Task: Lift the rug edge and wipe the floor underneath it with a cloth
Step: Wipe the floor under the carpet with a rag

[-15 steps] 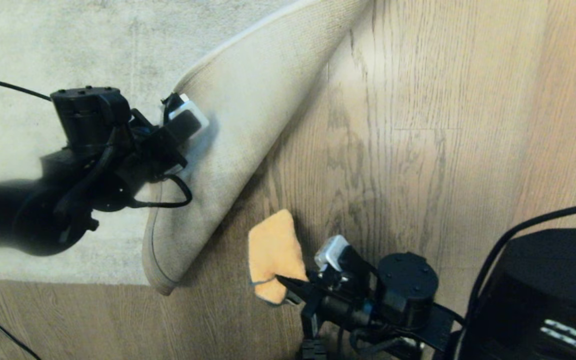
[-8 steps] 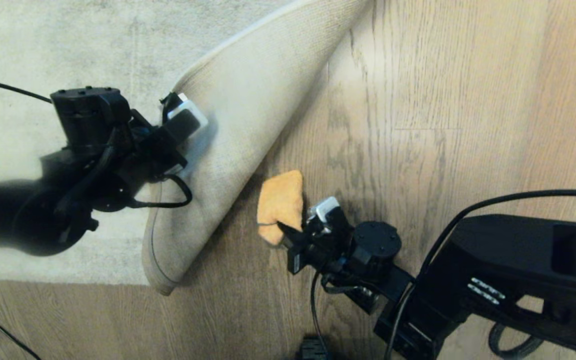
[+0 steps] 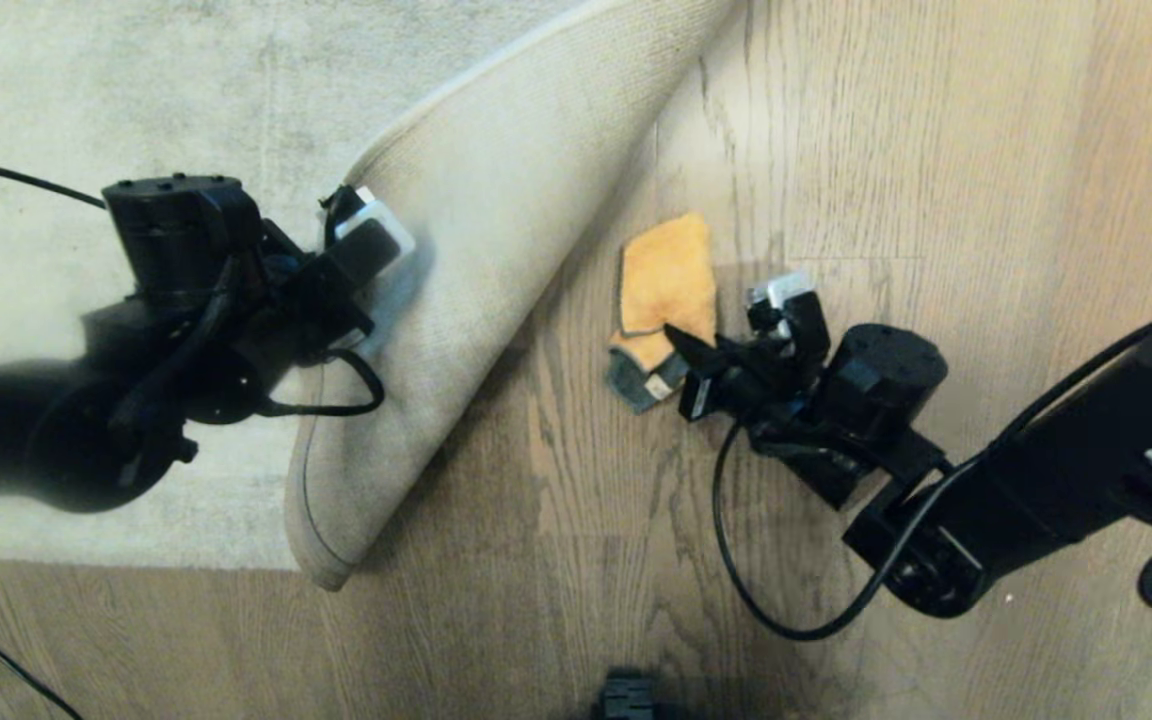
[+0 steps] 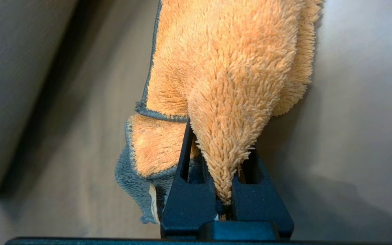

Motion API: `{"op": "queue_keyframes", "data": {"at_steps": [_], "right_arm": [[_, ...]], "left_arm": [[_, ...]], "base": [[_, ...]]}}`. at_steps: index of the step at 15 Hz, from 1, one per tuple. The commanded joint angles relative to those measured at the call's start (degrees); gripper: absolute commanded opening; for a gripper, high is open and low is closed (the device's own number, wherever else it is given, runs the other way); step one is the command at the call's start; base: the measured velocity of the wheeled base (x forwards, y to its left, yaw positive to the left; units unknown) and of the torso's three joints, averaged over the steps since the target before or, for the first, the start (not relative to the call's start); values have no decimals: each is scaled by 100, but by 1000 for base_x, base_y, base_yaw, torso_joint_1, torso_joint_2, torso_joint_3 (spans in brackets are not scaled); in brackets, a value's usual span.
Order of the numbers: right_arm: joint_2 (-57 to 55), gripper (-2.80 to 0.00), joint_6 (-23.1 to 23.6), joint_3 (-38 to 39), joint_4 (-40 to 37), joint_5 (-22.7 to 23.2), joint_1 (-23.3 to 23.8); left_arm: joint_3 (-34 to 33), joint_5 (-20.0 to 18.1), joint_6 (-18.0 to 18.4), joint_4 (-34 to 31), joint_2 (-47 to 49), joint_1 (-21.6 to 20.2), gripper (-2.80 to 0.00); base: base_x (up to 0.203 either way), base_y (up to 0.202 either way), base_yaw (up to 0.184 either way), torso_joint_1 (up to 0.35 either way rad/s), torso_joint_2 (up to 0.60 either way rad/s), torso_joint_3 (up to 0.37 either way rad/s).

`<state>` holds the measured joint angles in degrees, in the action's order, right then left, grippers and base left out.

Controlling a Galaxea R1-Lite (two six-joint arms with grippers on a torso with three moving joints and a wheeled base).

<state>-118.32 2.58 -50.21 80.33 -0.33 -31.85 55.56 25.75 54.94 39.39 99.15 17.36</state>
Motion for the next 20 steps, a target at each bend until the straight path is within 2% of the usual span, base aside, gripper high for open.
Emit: {"op": "queue_keyframes", "data": {"at_steps": [1,4,6,9,11,13,15,18,20], "right_arm": [[808,-280,-2,41,-326,13,342],[1562,-280,3,394,-768,23,698],[2109,-280,1,973,-982,32,1061],[3108,-280,-4,2169,-1447,366,1487],[3578,-280,-4,3107,-1643,619,1590],[3728,-280,19,3888,-1660,736,1458],[3656,-280,-67,4322,-1645,768,993],[2864,-280,-255,4326,-1258,771,702],[1968,-280,-266,4222,-495,768,578]], "left_arm": [[7,16,32,25,-1,-4,-280],[7,18,26,25,-9,-4,-280],[7,9,30,25,-9,-4,-280],[7,18,26,25,-36,-4,-280],[7,18,34,25,-36,-4,-280],[7,11,34,25,-35,13,-280],[7,9,39,25,-27,71,-280],[16,18,41,25,6,101,-280],[33,18,43,25,36,100,-280]], "base": [[0,0,0,0,0,0],[0,0,0,0,0,0],[0,0,0,0,0,0],[0,0,0,0,0,0],[0,0,0,0,0,0],[0,0,0,0,0,0],[0,0,0,0,0,0],[0,0,0,0,0,0],[0,0,0,0,0,0]]}}
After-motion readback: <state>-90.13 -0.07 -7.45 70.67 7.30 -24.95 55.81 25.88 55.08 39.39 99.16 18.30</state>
